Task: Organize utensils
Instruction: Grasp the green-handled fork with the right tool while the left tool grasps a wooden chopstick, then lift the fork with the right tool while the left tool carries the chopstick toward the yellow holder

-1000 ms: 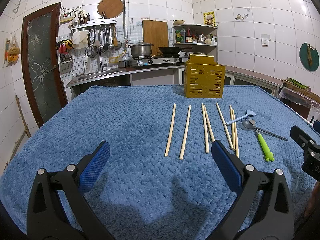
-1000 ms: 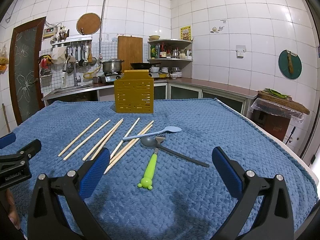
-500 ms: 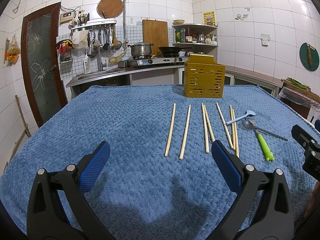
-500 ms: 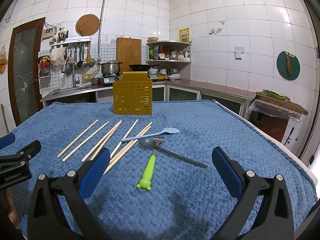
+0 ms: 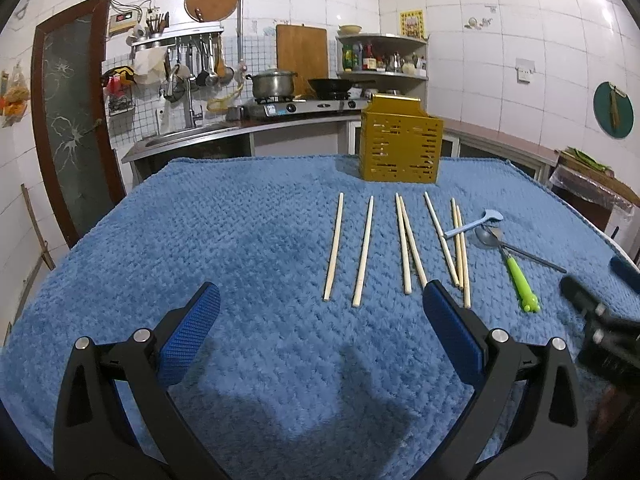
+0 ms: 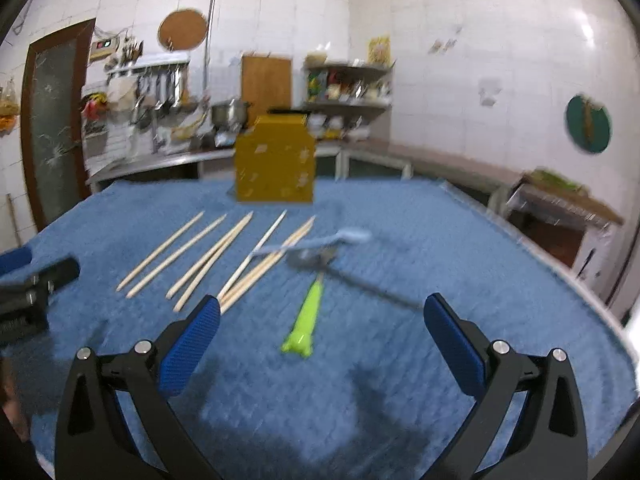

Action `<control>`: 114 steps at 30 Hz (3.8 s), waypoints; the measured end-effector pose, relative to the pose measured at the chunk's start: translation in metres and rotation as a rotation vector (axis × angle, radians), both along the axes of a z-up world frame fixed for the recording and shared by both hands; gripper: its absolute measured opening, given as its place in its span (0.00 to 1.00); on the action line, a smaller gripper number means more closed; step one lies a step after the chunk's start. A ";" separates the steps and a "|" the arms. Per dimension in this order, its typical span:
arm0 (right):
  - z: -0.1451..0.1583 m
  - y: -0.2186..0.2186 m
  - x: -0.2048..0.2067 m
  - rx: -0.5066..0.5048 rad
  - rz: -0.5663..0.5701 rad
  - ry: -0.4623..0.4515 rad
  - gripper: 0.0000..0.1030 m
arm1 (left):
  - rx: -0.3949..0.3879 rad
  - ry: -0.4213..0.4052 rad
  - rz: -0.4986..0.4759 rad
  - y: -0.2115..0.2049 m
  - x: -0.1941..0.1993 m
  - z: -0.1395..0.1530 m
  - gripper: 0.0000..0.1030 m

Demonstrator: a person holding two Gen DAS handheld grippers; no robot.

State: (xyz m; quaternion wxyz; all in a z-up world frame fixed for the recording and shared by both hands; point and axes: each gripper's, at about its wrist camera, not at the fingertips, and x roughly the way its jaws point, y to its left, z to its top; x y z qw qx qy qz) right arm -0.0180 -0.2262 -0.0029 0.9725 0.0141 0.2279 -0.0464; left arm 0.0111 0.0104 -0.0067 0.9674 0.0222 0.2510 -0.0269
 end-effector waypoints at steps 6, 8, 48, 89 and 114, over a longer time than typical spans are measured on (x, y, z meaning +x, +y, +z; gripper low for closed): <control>0.025 0.000 0.009 -0.010 0.015 -0.033 0.96 | -0.019 -0.003 0.013 0.009 0.011 0.025 0.95; 0.035 -0.001 0.018 -0.004 0.016 -0.034 0.96 | -0.021 0.002 0.009 0.010 0.020 0.036 0.95; -0.039 -0.040 0.224 0.103 -0.077 0.481 0.49 | -0.042 0.427 -0.086 -0.017 0.247 -0.020 0.65; -0.004 -0.071 0.226 0.212 0.011 0.370 0.03 | -0.100 0.340 -0.104 -0.017 0.257 0.006 0.04; 0.100 -0.060 0.215 -0.009 0.036 -0.026 0.02 | -0.300 0.045 -0.256 -0.023 0.237 0.078 0.04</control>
